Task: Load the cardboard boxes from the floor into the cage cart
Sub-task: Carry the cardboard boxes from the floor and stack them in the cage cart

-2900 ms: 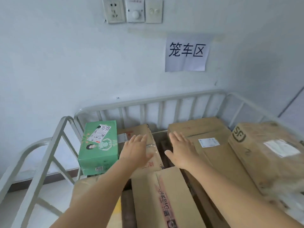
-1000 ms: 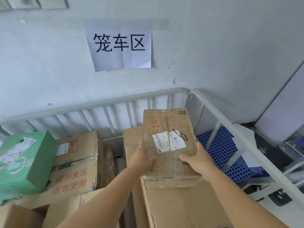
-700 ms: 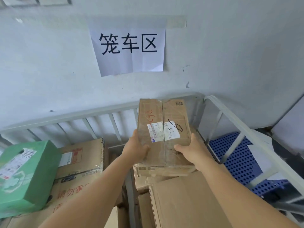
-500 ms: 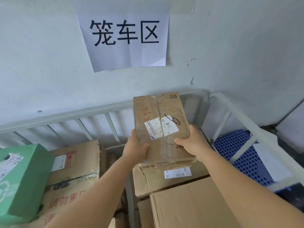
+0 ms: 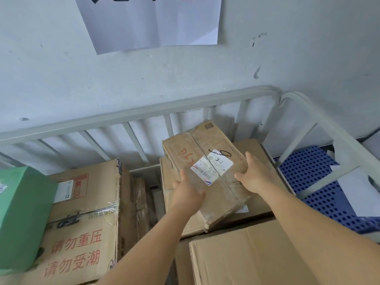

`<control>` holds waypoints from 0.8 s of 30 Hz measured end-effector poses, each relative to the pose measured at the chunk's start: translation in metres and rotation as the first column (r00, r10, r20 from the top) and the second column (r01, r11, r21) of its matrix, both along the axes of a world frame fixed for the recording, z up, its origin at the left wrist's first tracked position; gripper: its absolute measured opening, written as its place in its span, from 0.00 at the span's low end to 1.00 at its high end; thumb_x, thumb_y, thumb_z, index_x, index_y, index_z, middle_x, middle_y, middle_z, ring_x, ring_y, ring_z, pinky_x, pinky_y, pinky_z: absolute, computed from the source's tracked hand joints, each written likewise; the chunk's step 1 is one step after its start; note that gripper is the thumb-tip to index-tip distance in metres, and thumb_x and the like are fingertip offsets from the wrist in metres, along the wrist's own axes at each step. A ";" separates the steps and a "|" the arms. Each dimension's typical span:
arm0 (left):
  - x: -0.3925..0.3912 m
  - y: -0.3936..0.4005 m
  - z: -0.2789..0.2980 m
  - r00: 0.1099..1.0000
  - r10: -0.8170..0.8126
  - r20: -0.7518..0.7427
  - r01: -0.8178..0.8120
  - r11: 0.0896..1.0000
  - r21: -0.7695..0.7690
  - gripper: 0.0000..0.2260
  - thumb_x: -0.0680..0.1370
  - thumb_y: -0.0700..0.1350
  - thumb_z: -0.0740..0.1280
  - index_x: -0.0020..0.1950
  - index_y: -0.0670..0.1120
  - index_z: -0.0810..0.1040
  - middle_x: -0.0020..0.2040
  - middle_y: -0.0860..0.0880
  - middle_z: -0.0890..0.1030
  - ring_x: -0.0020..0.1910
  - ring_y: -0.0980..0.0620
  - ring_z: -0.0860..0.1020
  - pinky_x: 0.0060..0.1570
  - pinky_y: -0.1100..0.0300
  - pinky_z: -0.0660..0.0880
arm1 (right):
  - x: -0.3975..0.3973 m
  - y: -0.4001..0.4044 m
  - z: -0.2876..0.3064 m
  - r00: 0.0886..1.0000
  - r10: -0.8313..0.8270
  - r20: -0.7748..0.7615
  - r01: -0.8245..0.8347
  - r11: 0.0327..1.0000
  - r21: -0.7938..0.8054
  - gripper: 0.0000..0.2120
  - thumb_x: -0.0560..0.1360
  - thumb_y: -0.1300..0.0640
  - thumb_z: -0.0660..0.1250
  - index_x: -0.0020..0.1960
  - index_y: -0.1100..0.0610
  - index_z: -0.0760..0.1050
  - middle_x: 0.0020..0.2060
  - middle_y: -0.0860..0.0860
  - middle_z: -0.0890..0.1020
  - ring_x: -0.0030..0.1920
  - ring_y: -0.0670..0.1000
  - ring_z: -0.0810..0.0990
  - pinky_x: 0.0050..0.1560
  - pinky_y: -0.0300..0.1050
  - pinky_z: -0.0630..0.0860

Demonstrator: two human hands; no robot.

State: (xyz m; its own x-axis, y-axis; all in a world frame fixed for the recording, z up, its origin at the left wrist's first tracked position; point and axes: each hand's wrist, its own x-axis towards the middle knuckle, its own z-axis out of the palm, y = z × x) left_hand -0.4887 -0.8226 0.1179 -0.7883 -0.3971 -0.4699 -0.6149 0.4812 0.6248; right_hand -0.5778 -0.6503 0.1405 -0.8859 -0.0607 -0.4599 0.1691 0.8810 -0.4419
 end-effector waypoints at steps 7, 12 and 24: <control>-0.057 -0.050 0.005 0.959 -0.265 0.095 0.279 0.853 -0.441 0.45 0.68 0.65 0.70 0.77 0.49 0.54 0.78 0.43 0.45 0.77 0.43 0.46 0.73 0.45 0.56 | 0.056 -0.019 -0.017 0.947 -0.304 0.100 0.313 0.945 -0.091 0.58 0.73 0.47 0.73 0.77 0.59 0.29 0.76 0.61 0.31 0.77 0.67 0.52 0.73 0.56 0.60; -0.090 -0.087 0.004 0.905 -0.381 0.190 0.421 0.739 -0.525 0.53 0.63 0.71 0.69 0.78 0.49 0.49 0.77 0.45 0.47 0.77 0.44 0.44 0.72 0.42 0.55 | 0.051 -0.018 -0.022 0.932 -0.351 0.093 0.363 0.909 -0.204 0.57 0.73 0.56 0.75 0.78 0.56 0.29 0.74 0.59 0.27 0.77 0.61 0.58 0.68 0.49 0.67; -0.015 -0.068 0.008 0.980 -0.128 0.151 0.172 0.928 -0.331 0.44 0.66 0.64 0.73 0.74 0.46 0.59 0.65 0.42 0.63 0.64 0.40 0.69 0.62 0.48 0.71 | -0.007 0.012 -0.013 0.922 -0.373 -0.105 0.362 0.926 -0.111 0.29 0.76 0.58 0.70 0.71 0.62 0.60 0.64 0.59 0.73 0.54 0.58 0.76 0.40 0.44 0.70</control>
State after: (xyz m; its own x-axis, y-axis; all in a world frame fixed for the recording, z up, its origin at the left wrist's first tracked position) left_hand -0.5040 -0.8906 0.1255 -0.7953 -0.4319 -0.4254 -0.5808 0.7441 0.3302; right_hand -0.5852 -0.6379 0.1276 -0.9026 0.2443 -0.3545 0.4130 0.7239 -0.5527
